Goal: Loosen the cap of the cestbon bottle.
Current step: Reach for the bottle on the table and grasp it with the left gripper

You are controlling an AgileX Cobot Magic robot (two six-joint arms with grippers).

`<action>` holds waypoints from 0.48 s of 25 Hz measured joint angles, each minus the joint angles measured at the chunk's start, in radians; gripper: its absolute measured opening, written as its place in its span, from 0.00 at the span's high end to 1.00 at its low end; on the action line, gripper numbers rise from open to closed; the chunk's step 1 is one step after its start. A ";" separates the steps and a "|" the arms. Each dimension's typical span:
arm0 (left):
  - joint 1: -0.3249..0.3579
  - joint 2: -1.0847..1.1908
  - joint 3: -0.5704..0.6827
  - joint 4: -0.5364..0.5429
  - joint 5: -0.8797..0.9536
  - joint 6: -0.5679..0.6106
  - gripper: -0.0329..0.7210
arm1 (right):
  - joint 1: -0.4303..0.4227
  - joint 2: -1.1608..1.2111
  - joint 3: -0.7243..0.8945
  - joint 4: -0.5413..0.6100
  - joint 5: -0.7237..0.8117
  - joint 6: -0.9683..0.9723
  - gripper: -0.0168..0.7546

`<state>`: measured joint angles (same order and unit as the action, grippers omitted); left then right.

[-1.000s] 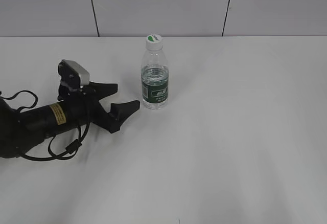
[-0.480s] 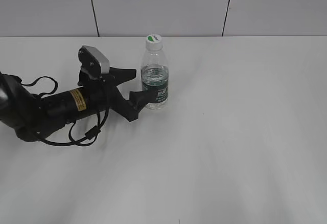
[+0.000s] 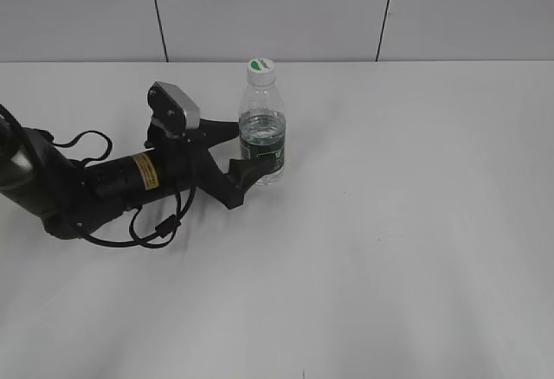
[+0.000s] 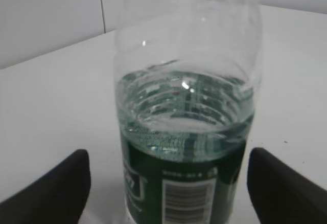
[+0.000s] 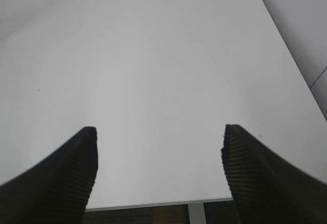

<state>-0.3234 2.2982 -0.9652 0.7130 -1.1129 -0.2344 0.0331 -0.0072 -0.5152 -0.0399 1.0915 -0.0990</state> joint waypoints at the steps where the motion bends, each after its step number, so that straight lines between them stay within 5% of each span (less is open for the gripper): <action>1: 0.000 0.012 -0.004 -0.004 -0.015 0.000 0.20 | 0.000 0.000 0.000 0.000 0.000 0.000 0.23; 12: -0.004 0.066 -0.023 -0.026 -0.064 0.000 0.20 | 0.000 0.000 0.000 0.000 0.000 0.000 0.23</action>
<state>-0.3275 2.3639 -0.9883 0.6866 -1.1767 -0.2344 0.0331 -0.0072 -0.5152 -0.0399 1.0915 -0.0990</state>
